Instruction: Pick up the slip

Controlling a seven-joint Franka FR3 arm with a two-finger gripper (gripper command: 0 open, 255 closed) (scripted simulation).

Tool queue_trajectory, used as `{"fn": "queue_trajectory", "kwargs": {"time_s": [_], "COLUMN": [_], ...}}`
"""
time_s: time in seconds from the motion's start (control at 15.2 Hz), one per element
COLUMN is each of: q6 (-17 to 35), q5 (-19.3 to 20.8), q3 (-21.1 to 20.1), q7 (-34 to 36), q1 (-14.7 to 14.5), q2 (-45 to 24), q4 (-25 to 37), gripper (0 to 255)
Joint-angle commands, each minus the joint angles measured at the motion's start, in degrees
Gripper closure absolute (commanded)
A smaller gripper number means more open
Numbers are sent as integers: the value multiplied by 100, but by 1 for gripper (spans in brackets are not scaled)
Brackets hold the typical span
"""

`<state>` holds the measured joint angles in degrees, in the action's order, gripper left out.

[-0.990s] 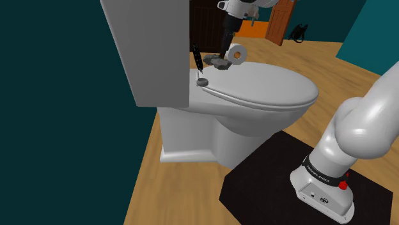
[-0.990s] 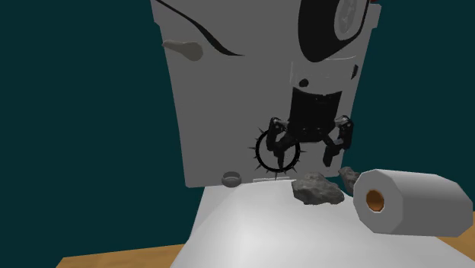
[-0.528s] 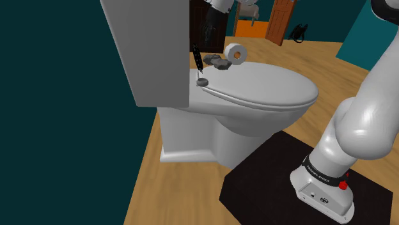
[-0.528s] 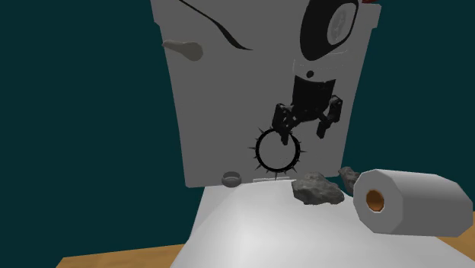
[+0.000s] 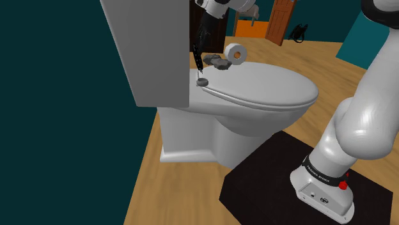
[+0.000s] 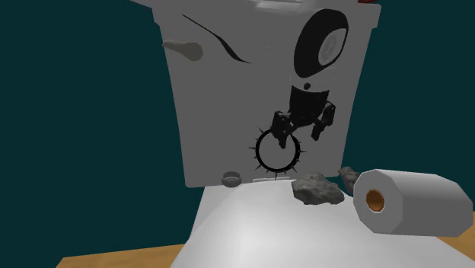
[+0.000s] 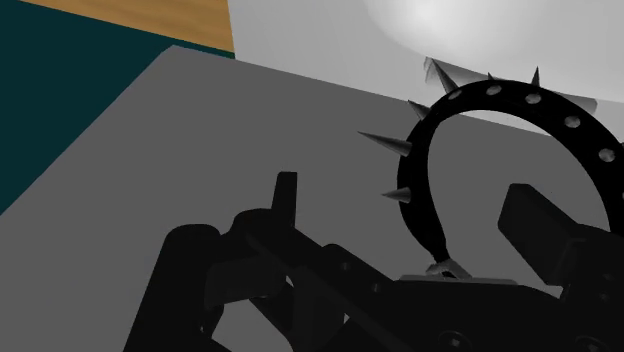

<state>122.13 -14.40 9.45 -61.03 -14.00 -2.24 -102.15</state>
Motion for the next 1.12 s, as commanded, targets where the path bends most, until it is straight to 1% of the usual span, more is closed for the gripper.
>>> {"fn": "queue_trajectory", "kwargs": {"time_s": [0.0,0.13,0.2,0.79,1.06], "q6": [197,197,206,197,-96], "q5": [-29,-29,-29,-29,18], "q3": [-5,-5,-6,-5,1], "q7": [-51,-50,-51,-51,25], "q1": [-5,-5,-6,-5,2], "q2": [2,2,0,2,21], "q4": [-200,-201,-207,-200,80], "gripper": [0,0,255,255,255]}}
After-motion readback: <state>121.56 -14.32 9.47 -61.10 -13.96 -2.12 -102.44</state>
